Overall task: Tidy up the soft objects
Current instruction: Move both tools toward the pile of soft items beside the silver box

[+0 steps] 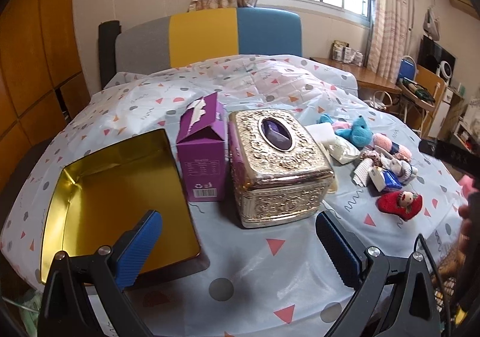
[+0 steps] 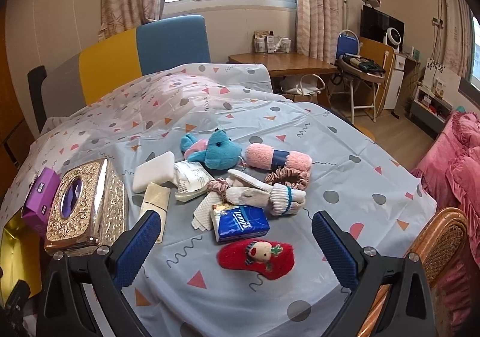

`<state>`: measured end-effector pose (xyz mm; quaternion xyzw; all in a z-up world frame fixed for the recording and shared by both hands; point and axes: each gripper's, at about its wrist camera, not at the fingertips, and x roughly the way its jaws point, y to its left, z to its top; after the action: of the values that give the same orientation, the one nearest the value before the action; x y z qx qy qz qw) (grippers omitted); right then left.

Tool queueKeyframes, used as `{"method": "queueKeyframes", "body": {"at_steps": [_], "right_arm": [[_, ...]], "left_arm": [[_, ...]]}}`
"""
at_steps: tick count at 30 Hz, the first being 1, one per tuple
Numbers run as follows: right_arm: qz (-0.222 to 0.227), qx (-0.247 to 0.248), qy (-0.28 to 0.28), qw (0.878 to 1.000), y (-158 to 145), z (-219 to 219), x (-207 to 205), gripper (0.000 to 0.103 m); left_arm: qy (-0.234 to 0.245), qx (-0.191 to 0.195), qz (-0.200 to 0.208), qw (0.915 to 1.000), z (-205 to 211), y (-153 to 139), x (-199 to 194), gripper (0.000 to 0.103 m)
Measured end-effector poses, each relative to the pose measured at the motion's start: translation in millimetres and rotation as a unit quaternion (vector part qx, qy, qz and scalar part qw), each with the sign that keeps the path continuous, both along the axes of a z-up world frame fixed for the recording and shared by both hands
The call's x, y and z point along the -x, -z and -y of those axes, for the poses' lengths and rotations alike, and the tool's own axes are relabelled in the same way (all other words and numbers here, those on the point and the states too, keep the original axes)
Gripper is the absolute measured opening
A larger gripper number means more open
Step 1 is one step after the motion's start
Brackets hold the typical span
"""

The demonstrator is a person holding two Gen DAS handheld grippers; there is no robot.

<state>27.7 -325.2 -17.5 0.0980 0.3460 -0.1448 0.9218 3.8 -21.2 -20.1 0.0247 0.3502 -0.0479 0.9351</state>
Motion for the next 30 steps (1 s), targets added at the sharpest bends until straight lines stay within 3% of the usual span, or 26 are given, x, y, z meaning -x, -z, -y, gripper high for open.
{"method": "queueKeyframes", "body": {"at_steps": [8, 20, 30], "right_arm": [[-0.004, -0.029, 0.02, 0.999, 4.2, 24.6, -12.4, 0.103], [-0.006, -0.078, 0.062, 0.995, 15.6, 59.5, -12.0, 0.103], [0.014, -0.109, 0.08, 0.991, 4.9, 91.2, 6.3, 0.103]], "left_arm": [[0.034, 0.031, -0.01, 0.9989, 6.3, -2.3, -1.5, 0.103], [0.051, 0.018, -0.018, 0.9984, 16.7, 4.2, -1.1, 0.103], [0.122, 0.003, -0.012, 0.9924, 50.8, -2.9, -8.3, 0.103]]}}
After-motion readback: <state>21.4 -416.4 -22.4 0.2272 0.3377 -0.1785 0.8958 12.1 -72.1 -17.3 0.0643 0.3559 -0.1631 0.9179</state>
